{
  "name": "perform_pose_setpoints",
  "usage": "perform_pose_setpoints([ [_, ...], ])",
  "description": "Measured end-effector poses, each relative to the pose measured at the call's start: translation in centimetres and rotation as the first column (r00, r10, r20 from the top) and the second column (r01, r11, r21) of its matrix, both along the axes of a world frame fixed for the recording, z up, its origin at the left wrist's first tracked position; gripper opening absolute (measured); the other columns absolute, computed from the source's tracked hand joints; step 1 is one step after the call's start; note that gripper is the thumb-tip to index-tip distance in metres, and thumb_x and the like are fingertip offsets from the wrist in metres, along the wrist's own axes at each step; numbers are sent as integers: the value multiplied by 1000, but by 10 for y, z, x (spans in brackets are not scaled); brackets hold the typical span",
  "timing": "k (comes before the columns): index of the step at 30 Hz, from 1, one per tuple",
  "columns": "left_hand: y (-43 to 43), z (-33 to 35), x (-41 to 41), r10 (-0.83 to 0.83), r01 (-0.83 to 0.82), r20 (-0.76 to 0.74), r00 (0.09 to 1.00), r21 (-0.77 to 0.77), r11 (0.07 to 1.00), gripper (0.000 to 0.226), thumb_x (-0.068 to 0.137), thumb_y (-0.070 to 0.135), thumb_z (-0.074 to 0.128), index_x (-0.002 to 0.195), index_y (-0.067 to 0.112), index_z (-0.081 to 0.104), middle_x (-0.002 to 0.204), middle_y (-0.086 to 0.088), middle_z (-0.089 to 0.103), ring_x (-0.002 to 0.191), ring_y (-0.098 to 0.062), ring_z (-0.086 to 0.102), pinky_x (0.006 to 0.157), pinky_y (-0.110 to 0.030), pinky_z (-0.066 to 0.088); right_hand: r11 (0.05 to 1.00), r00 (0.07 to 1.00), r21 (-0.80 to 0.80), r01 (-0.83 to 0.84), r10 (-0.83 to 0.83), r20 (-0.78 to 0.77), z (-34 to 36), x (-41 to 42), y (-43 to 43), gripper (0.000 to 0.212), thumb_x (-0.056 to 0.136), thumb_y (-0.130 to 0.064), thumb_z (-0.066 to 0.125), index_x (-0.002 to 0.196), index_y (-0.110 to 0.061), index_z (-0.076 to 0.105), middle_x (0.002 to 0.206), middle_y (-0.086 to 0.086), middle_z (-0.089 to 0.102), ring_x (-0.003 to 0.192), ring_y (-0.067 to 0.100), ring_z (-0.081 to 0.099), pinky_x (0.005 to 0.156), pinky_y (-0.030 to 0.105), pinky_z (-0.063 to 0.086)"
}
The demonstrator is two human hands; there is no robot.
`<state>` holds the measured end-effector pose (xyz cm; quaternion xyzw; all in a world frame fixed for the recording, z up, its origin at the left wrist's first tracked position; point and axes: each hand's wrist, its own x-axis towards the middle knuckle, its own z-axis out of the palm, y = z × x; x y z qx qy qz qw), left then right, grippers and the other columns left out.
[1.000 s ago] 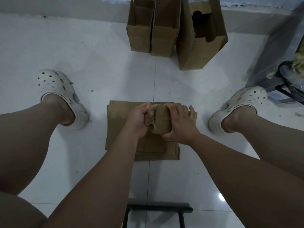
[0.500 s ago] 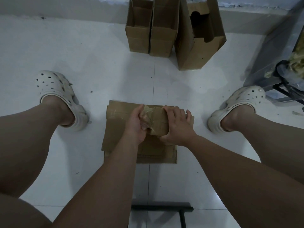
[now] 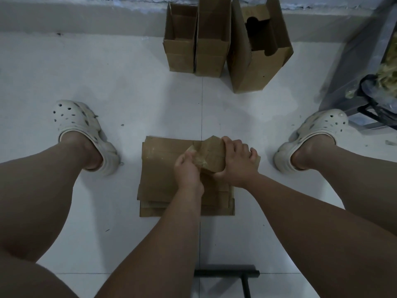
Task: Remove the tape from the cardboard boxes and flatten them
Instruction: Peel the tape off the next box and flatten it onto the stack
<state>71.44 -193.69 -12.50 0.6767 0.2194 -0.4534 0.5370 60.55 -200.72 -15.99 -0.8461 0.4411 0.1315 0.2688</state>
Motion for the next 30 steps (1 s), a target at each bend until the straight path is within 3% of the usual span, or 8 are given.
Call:
perform_pose_setpoints([
  [3, -1, 3, -3, 133, -146, -159, 978, -72, 987, 22, 100, 27, 44, 89, 20, 62, 91, -8, 69, 84, -24, 67, 71, -36, 55, 999, 999, -7, 54, -54, 2, -2, -3, -6, 104, 63, -69, 69, 136, -34, 5, 134, 6, 30, 126, 28, 31, 110, 51, 15],
  [8, 13, 2, 0, -353, 359, 255, 900, 23, 933, 45, 101, 16, 38, 143, 31, 31, 130, 1, 51, 116, -17, 52, 96, -39, 47, 998, 999, -50, 48, -49, -8, -5, -1, -2, 105, 61, -70, 69, 136, -32, 7, 132, 6, 32, 124, 27, 33, 108, 50, 18],
  [12, 17, 5, 0, -624, 606, 561, 544, 252, 755, 33, 99, 9, 38, 120, 16, 62, 119, 2, 59, 109, -15, 54, 97, -41, 47, 998, 998, -43, 47, -49, -43, -5, 4, -1, 106, 62, -71, 67, 138, -30, 5, 133, 8, 32, 125, 28, 33, 108, 52, 18],
  [16, 22, 11, 7, -729, 679, 483, 485, 317, 662, 30, 97, 22, 45, 120, 18, 62, 117, 0, 60, 100, -11, 55, 86, -27, 49, 998, 995, -59, 37, -43, -93, -2, 7, 2, 107, 62, -71, 66, 139, -29, 4, 134, 10, 34, 125, 31, 34, 107, 53, 19],
  [23, 15, 20, 19, -900, 808, 402, 166, 468, 358, 46, 79, 30, 73, 121, 14, 61, 114, -3, 56, 97, -16, 53, 81, -25, 43, 1000, 969, -7, 15, -16, -248, 14, 18, 3, 113, 67, -75, 63, 143, -26, -5, 139, 14, 27, 132, 36, 28, 108, 69, 14],
  [26, 15, 27, 21, -921, 750, 389, 9, 606, 263, 10, 88, 13, 61, 95, 9, 67, 92, -9, 61, 85, -22, 59, 65, -25, 40, 999, 963, 27, 31, -23, -267, 21, 21, 5, 113, 72, -70, 64, 147, -24, -7, 144, 14, 22, 139, 39, 20, 107, 72, 14],
  [28, 21, 27, 21, -918, 681, 391, 73, 653, 332, 20, 92, 4, 48, 87, 6, 67, 83, -9, 63, 75, -20, 57, 59, -25, 39, 998, 960, 41, 44, -31, -279, 25, 23, 6, 112, 76, -64, 66, 149, -23, -9, 148, 14, 18, 143, 42, 11, 108, 72, 13],
  [30, 28, 30, 19, -881, 659, 383, 276, 592, 464, 20, 94, 10, 48, 84, 10, 66, 80, -5, 63, 70, -17, 54, 55, -24, 35, 996, 956, 59, 65, -45, -291, 29, 24, 6, 111, 78, -61, 67, 149, -23, -9, 150, 15, 17, 144, 47, 5, 108, 73, 12],
])
